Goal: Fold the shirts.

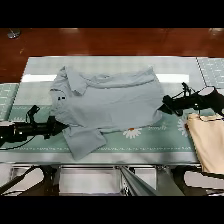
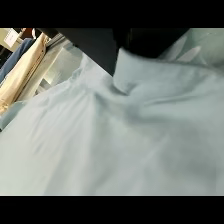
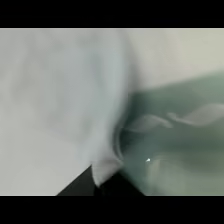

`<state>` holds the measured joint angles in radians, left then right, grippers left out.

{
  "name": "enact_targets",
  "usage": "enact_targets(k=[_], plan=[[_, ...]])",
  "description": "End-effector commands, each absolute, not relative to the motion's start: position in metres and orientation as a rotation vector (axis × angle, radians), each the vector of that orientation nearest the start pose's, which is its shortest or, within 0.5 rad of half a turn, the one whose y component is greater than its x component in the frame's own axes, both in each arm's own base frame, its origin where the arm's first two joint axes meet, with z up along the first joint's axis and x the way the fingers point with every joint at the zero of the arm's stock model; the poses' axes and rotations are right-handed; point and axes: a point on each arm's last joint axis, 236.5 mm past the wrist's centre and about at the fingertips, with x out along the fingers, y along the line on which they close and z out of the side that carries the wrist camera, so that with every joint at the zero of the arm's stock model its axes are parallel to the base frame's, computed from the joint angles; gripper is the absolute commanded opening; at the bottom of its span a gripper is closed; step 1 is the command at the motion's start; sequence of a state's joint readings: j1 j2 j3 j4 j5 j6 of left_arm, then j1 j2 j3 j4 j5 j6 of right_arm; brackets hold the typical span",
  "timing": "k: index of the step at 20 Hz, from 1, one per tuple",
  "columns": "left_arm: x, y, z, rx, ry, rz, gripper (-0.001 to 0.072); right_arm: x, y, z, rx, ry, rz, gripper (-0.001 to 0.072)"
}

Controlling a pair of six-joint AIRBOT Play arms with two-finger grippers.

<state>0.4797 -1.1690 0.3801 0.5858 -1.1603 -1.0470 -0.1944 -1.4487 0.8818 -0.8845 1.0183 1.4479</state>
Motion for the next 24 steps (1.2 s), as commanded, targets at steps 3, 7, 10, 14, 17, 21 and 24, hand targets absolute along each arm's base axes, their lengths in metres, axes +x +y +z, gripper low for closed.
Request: enact_targets(k=[3, 7, 10, 14, 17, 21, 24], plan=[[0.344, -0.059, 0.043, -1.073, 0.935, -0.448, 0.0021, 0.435, 0.062, 0.039, 0.633, 1.141, 0.284, 0.0031], [0.399, -0.031, 0.257, -0.767, 0.429, -0.544, 0.0021, 0.47, 0.055, 0.254, 0.431, 0.707, 0.367, 0.0031], [0.383, -0.024, 0.377, -0.517, 0.226, -0.484, 0.002, 0.428, 0.055, 0.363, 0.281, 0.493, 0.369, 0.0031], [0.332, -0.012, 0.462, -0.29, 0.114, -0.274, 0.002, 0.335, 0.054, 0.445, 0.133, 0.291, 0.311, 0.0032], [0.278, -0.01, 0.501, -0.119, 0.031, -0.139, 0.002, 0.265, 0.059, 0.472, 0.064, 0.214, 0.281, 0.0032], [0.206, -0.007, 0.521, 0.012, -0.042, 0.036, 0.002, 0.202, 0.071, 0.468, 0.032, 0.232, 0.288, 0.0032], [0.182, -0.011, 0.493, -0.004, 0.049, 0.073, 0.002, 0.184, 0.074, 0.453, 0.037, 0.295, 0.293, 0.0032]])
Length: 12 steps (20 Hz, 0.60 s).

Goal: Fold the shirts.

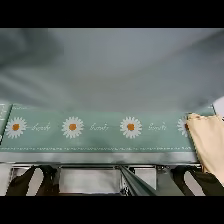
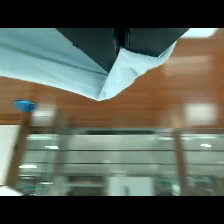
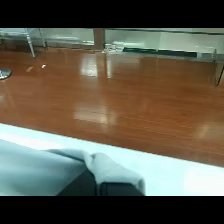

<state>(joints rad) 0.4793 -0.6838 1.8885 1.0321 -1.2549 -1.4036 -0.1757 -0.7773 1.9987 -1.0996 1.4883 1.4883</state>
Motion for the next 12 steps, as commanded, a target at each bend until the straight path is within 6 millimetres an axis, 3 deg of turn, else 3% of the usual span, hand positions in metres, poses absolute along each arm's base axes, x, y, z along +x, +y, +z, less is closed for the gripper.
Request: enact_targets(k=[1, 3, 6, 10, 12], plan=[[0.181, -0.011, 0.484, -0.01, 0.068, 0.072, 0.002, 0.183, 0.074, 0.445, 0.039, 0.332, 0.295, 0.0032], [0.192, -0.006, 0.461, -0.038, 0.128, 0.069, 0.0021, 0.191, 0.073, 0.425, 0.057, 0.41, 0.297, 0.0032], [0.231, -0.011, 0.404, -0.125, 0.285, -0.038, 0.0021, 0.227, 0.07, 0.379, 0.126, 0.539, 0.31, 0.0032], [0.295, 0.003, 0.312, -0.291, 0.481, -0.104, 0.0021, 0.292, 0.063, 0.279, 0.243, 0.748, 0.315, 0.0032], [0.331, -0.002, 0.265, -0.329, 0.545, -0.145, 0.002, 0.332, 0.062, 0.223, 0.326, 0.815, 0.316, 0.0032]])
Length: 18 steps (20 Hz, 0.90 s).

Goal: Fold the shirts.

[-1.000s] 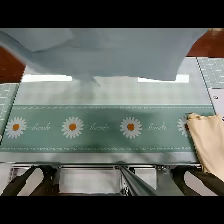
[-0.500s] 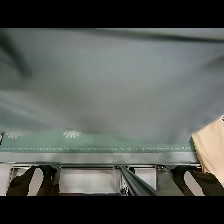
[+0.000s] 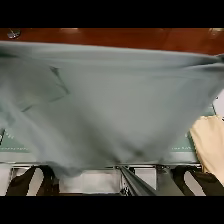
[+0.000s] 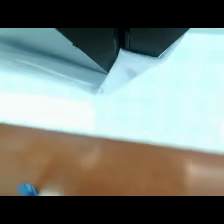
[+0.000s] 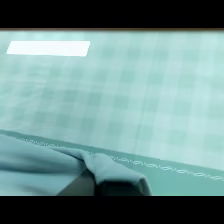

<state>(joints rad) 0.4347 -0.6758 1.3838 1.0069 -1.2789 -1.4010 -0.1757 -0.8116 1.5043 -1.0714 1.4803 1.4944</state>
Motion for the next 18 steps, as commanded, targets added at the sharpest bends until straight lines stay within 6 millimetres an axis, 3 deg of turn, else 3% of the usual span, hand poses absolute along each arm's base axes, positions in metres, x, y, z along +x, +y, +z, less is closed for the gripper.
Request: enact_targets(k=[1, 4, 7, 9, 14, 18], plan=[[0.352, -0.008, 0.241, -0.348, 0.573, -0.164, 0.0021, 0.351, 0.059, 0.198, 0.368, 0.838, 0.303, 0.0032], [0.419, -0.018, 0.187, -0.348, 0.617, -0.163, 0.0021, 0.417, 0.051, 0.137, 0.473, 0.876, 0.275, 0.0032], [0.479, -0.019, 0.143, -0.424, 0.621, -0.114, 0.0021, 0.48, 0.048, 0.098, 0.601, 0.877, 0.265, 0.0032], [0.508, -0.024, 0.109, -0.46, 0.656, -0.096, 0.0021, 0.515, 0.051, 0.08, 0.648, 0.887, 0.293, 0.0032], [0.544, -0.029, 0.033, -0.569, 0.76, -0.031, 0.0021, 0.585, 0.04, 0.035, 0.748, 0.918, 0.254, 0.0032], [0.548, -0.037, -0.009, -0.722, 0.834, 0.007, 0.0022, 0.593, 0.042, -0.006, 0.816, 1.006, 0.23, 0.0032]])
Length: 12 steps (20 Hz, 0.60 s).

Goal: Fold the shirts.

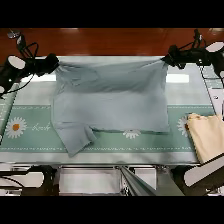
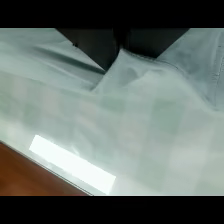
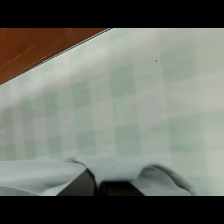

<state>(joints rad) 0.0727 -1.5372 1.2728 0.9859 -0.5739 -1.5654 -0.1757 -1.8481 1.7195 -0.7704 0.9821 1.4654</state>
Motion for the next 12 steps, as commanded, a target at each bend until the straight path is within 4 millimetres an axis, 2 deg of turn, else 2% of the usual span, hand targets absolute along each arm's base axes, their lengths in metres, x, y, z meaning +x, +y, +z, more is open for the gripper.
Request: enact_targets(k=[1, 4, 6, 8, 10, 12], plan=[[0.547, -0.037, -0.015, -0.724, 0.848, 0.008, 0.0022, 0.589, 0.044, -0.013, 0.816, 1.032, 0.237, 0.0032], [0.542, -0.04, -0.011, -0.723, 0.884, -0.015, 0.0022, 0.573, 0.052, -0.01, 0.834, 1.097, 0.286, 0.0032], [0.535, -0.044, 0.0, -0.651, 0.93, -0.09, 0.0022, 0.554, 0.056, 0.001, 0.809, 1.151, 0.368, 0.0032], [0.527, -0.042, 0.008, -0.596, 0.976, -0.15, 0.0022, 0.53, 0.049, 0.006, 0.777, 1.222, 0.399, 0.0033], [0.512, -0.035, 0.006, -0.579, 1.043, -0.171, 0.0022, 0.501, 0.037, -0.005, 0.698, 1.343, 0.386, 0.0033], [0.491, -0.025, -0.012, -0.534, 1.15, -0.165, 0.0023, 0.47, 0.022, -0.029, 0.578, 1.49, 0.332, 0.0032]])
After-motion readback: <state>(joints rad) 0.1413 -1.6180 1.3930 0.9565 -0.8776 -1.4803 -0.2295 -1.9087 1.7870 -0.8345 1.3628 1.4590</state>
